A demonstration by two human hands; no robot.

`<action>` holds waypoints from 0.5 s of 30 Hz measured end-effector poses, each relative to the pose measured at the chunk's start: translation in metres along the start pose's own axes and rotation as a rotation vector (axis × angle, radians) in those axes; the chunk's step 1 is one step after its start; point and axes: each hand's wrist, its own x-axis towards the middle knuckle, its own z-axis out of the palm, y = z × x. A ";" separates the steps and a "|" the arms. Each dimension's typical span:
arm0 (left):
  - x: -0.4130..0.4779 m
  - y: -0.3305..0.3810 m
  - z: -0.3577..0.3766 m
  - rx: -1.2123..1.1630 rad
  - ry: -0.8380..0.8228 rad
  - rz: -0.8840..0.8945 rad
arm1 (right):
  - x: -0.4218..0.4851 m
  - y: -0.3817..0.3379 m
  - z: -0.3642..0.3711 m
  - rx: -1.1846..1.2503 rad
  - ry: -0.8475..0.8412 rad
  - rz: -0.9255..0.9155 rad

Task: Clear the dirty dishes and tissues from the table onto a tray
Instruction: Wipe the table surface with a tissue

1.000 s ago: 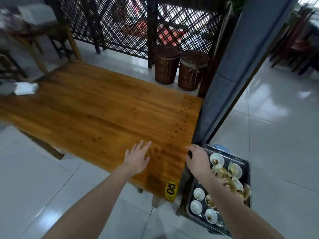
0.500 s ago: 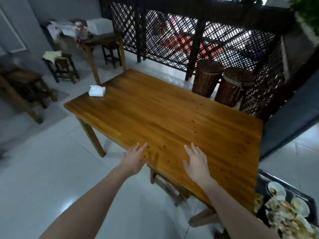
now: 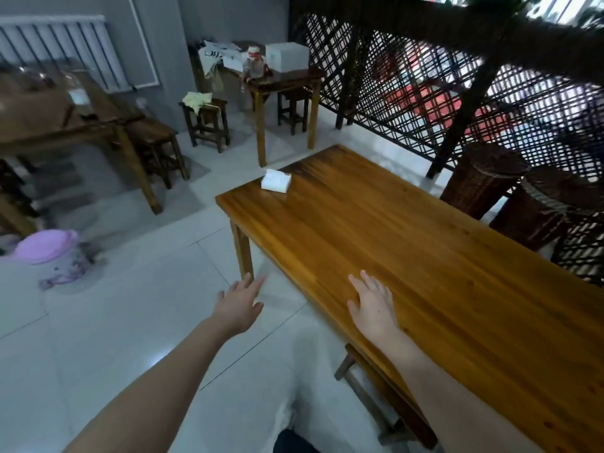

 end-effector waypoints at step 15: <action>0.188 -0.132 -0.117 -0.017 0.072 -0.103 | 0.244 -0.117 0.021 0.097 0.029 -0.005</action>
